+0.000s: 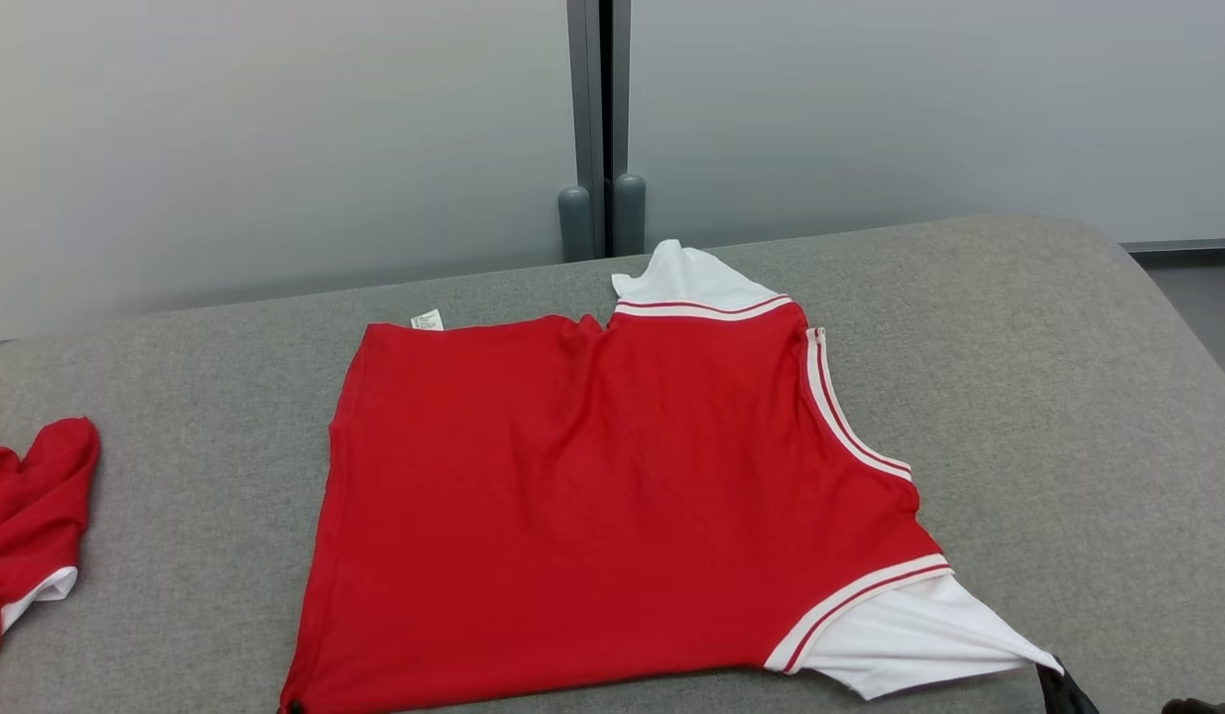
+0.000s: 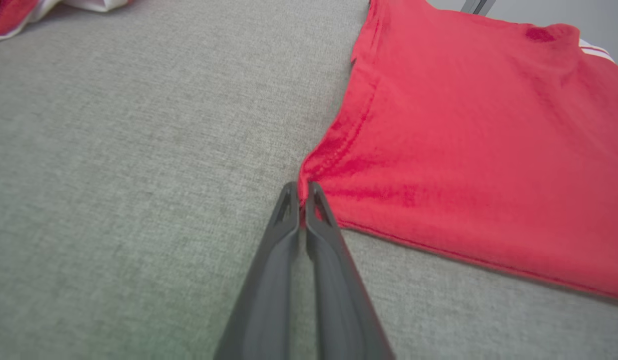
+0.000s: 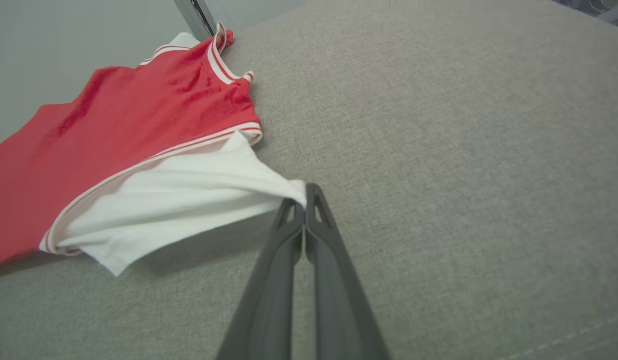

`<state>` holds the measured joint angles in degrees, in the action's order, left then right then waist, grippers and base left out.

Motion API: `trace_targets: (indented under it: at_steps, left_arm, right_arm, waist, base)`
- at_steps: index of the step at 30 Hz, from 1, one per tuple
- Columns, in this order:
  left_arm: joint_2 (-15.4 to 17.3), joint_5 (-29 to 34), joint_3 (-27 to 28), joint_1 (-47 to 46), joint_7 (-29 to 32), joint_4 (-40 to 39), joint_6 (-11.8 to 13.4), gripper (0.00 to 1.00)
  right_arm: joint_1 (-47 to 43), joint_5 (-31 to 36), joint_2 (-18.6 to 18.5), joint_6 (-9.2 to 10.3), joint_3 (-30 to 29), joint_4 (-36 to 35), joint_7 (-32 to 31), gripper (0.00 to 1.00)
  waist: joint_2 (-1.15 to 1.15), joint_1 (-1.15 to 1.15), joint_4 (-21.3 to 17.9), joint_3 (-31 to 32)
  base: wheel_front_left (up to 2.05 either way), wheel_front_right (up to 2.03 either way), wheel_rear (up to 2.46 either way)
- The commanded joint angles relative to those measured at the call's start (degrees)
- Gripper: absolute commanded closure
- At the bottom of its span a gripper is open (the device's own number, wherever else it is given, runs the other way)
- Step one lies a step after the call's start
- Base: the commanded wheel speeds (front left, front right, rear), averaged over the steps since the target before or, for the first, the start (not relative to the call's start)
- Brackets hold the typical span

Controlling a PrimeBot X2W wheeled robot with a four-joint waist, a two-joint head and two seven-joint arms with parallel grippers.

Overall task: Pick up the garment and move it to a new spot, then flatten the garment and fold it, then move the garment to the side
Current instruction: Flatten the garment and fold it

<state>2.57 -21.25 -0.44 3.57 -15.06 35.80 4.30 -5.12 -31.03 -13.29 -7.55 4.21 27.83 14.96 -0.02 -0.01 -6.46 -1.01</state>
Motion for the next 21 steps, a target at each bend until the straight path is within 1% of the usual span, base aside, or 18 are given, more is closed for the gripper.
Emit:
trace_targets:
  at_steps: [1, 7, 12, 18, 21]
  left_arm:
    - [0.59, -0.12, 0.43, 0.49, -0.16, -0.92, 0.21, 1.00]
    - [0.41, 1.64, -1.78, -2.44, -0.16, -3.52, -0.80, 1.00]
    - [0.37, 2.83, -4.13, -7.05, -0.15, -5.23, -1.10, 1.00]
    - [0.36, 3.75, -6.45, -13.68, -0.16, -3.84, -0.66, 1.00]
    - [0.34, 4.12, -6.87, -16.97, -0.15, -2.36, -0.24, 1.00]
  right_arm:
    - [-0.73, -0.47, -0.10, 0.11, -0.88, -0.98, 0.34, 1.00]
    - [2.40, -0.24, 1.49, 0.11, -0.81, -3.48, 0.33, 1.00]
    - [7.84, 0.08, 2.46, 0.07, -1.41, -4.24, 0.33, 1.00]
    - [15.90, 0.97, 2.71, 0.07, -1.49, -2.19, 0.33, 1.00]
    - [19.65, 1.73, 2.46, 0.06, -2.50, -0.83, 0.33, 1.00]
  waist:
    - [0.02, 0.01, 0.13, 0.09]
    - [0.02, 0.01, 0.63, -0.41]
    - [0.02, 0.01, 1.50, -2.47]
    - [0.02, 0.01, 2.61, -5.92]
    - [0.02, 0.01, 3.07, -7.72]
  base:
    - [0.00, 0.00, 0.00]
    - [0.00, 0.00, 0.00]
    - [0.00, 0.00, 0.00]
    - [0.00, 0.00, 0.00]
    - [0.00, 0.00, 0.00]
